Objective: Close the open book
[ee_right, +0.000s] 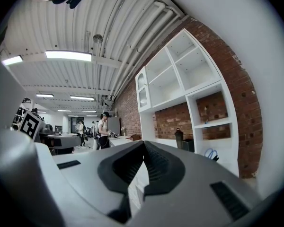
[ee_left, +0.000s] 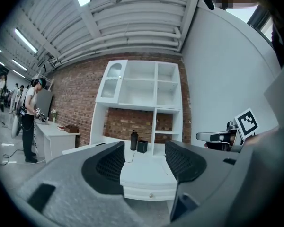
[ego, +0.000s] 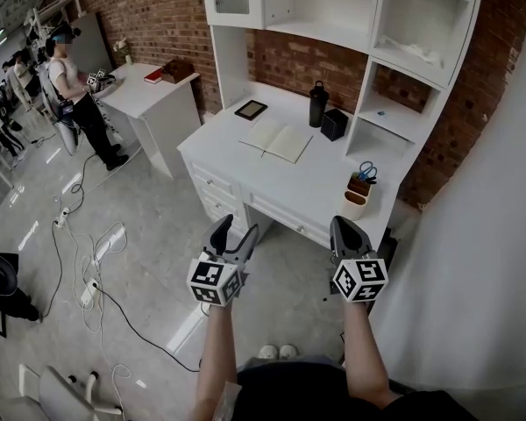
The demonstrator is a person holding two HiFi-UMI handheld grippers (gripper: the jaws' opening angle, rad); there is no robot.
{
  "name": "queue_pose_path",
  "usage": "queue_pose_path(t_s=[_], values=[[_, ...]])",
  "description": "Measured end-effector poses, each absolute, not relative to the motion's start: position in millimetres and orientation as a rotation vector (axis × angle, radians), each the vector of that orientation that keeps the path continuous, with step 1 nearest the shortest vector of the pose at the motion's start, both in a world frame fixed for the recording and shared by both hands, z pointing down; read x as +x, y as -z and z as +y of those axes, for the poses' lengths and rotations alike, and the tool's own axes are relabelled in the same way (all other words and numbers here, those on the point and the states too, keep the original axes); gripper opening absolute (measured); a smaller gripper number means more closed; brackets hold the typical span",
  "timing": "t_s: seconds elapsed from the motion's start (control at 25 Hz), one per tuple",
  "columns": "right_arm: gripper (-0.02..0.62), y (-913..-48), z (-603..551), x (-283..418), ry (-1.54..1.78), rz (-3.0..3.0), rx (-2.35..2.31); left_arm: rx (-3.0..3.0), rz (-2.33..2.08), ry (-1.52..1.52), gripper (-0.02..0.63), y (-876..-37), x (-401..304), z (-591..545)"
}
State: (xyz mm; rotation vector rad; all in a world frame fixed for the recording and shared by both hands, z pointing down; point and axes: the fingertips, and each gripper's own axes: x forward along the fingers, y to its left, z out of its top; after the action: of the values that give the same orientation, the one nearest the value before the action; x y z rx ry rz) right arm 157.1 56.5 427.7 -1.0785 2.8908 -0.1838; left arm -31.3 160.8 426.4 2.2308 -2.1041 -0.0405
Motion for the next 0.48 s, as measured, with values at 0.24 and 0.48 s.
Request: queue_pose_path(t_s=[0.24, 0.48], values=[[0.000, -430, 47, 163, 0.203, 2.884, -1.080, 2.216, -2.108, 0.031, 0.242, -429, -31, 154], [0.000, -429, 29, 174, 0.207, 2.871, -1.071, 2.208, -2.139, 0.045, 0.242, -426, -27, 141]])
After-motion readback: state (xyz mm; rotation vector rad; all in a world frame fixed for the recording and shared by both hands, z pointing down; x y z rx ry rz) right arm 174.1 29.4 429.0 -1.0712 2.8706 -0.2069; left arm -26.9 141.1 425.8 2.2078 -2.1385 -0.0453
